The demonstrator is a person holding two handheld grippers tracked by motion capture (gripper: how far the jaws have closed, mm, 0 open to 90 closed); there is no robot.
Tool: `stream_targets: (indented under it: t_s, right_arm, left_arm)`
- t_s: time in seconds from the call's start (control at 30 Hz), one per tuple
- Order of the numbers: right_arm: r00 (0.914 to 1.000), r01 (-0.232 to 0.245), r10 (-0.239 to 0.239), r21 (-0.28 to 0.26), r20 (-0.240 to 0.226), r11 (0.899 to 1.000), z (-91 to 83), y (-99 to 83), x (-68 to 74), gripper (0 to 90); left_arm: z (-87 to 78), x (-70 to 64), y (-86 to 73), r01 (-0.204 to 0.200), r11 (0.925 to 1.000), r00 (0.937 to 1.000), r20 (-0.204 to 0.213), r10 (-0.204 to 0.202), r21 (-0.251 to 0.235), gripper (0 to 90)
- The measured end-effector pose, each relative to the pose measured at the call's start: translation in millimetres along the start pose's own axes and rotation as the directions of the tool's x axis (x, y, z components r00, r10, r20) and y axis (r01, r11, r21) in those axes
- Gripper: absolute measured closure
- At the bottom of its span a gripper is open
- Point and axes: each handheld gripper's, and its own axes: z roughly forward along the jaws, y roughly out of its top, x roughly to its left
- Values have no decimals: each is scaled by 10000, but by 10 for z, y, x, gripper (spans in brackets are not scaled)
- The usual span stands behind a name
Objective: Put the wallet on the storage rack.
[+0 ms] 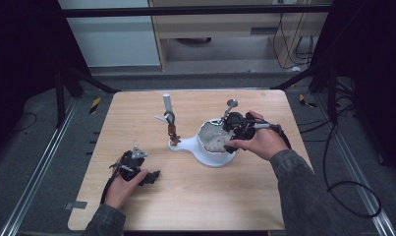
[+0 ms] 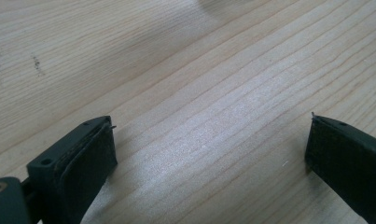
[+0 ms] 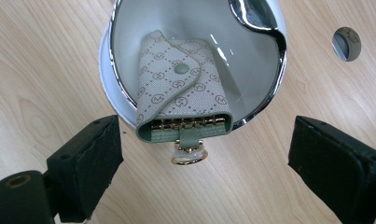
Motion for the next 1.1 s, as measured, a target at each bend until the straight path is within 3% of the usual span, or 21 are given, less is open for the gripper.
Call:
stream_targets:
  t_s: [0.27,0.63,1.1]
  right_arm:
    - [9981,-610,606,-594,-78,9964,-81,-178,-60,73]
    - [9874,-1544,1581,-1607,103,9748,-158,-523,-182,63]
    - [9664,-2358,2510,-1990,546,9512,-79,-983,-227,95]
  left_arm:
    - [6,-2,-10,-23,10000,10000,8,23,-77,0]
    - [9,-2,-20,-26,9998,10000,24,26,-195,0]
    - [15,-3,-31,-23,9994,10000,38,25,-354,0]
